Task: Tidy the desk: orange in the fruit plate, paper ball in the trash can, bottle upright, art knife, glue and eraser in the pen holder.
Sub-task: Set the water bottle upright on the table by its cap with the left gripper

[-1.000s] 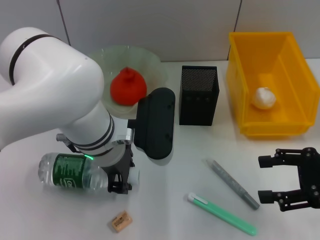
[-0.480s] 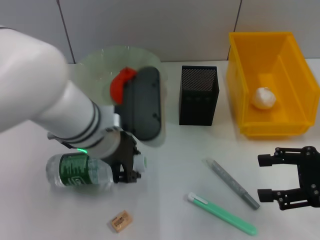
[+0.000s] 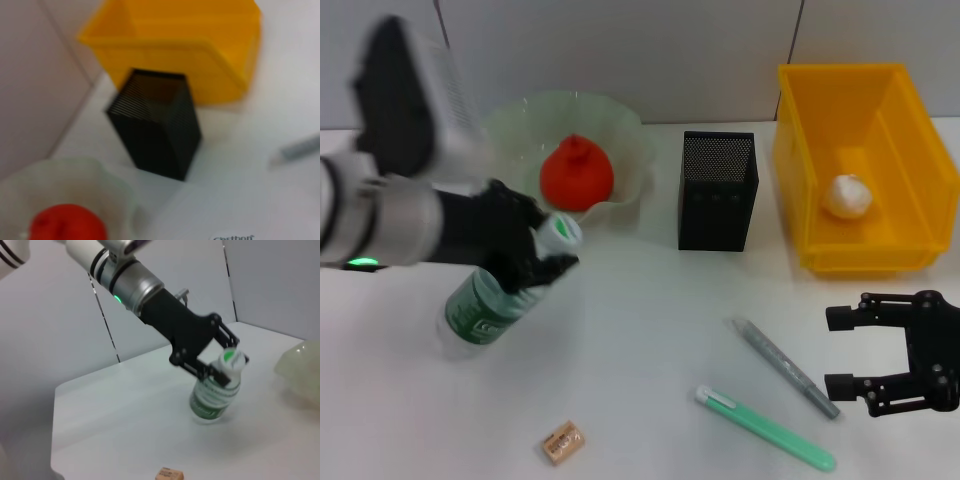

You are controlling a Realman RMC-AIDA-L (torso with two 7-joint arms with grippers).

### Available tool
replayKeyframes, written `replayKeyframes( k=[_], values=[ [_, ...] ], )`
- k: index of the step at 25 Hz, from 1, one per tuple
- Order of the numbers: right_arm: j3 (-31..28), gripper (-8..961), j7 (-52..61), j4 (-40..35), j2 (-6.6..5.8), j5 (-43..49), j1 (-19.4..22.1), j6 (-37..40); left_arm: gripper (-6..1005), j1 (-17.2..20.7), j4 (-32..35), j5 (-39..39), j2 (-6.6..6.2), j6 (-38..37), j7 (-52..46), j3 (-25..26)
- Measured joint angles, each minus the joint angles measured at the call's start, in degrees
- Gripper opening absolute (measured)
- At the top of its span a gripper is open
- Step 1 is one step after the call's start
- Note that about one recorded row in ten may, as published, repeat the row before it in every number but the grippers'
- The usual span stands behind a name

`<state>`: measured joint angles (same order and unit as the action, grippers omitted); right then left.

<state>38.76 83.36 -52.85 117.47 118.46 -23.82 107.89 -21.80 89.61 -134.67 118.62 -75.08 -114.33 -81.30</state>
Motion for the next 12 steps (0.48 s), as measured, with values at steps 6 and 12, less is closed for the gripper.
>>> replayKeyframes(
  k=[6,12],
  values=[
    [0.0,835,0.6,0.2,0.21,-0.6,0.3,0.0,472,6.2,-1.9,12.4,0.02,3.6,5.8,8.7],
    [0.0,834,1.1,0.1,0.64,-0.7,0.2,0.0,478,11.7,-4.7,23.4,0.03,8.5,10.6,10.9]
  ],
)
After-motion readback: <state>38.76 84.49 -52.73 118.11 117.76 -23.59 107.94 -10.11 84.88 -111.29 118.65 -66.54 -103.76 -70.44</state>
